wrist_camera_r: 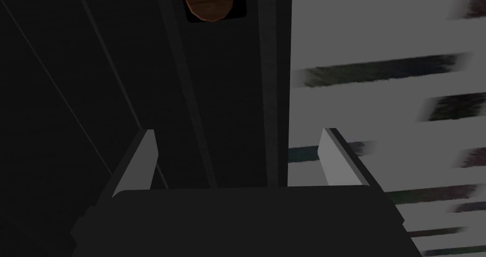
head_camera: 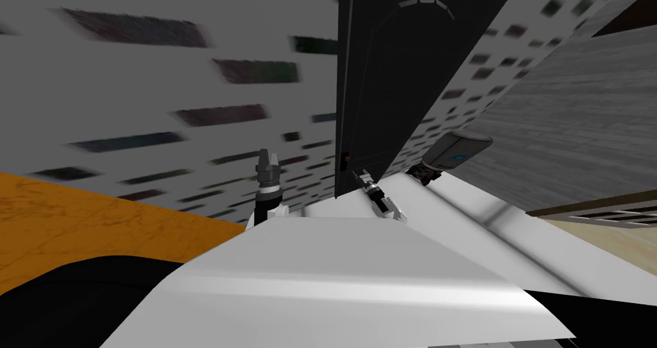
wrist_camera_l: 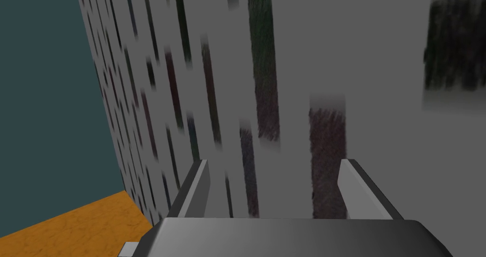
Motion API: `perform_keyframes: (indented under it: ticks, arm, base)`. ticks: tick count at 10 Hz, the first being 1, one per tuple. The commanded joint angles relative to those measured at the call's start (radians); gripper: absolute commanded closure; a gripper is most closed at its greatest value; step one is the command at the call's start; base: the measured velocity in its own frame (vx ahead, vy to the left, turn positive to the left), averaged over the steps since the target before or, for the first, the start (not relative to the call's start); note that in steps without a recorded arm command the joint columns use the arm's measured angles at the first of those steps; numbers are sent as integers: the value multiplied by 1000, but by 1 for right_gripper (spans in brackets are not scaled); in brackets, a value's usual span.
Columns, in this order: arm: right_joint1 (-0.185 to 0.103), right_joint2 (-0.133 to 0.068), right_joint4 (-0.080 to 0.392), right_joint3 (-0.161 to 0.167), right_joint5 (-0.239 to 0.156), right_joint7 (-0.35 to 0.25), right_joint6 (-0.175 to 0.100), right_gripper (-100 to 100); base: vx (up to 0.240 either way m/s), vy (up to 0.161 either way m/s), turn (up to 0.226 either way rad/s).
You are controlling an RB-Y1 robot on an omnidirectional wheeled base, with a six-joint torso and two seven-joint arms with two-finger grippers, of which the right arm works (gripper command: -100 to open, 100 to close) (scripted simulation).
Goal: Pull the door open
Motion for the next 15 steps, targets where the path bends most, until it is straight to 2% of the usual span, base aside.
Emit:
perform_keyframes:
  ticks: [1,4,5,6,9,12,14,15]
  arm:
    - [-9,-2,28,1,18,31,0,-100]
    - [-38,-15,91,1,51,82,0,-100]
    - [-34,-14,82,-1,43,70,-3,-100]
    - [-41,-32,113,-29,30,70,-21,-100]
    - [-52,-61,157,-72,9,65,-49,-100]
    - [-66,-99,218,-130,-20,57,-86,-100]
    - [-68,-105,228,-139,-24,56,-92,-100]
    - [-65,-103,219,-134,-22,55,-87,-100]
  base:
    - [112,-24,23]
    - [107,0,23]
    - [51,0,6]
    - [118,88,164]
    - [146,149,136]
    - [186,108,153]
    - [119,48,39]
    - [38,11,-7]
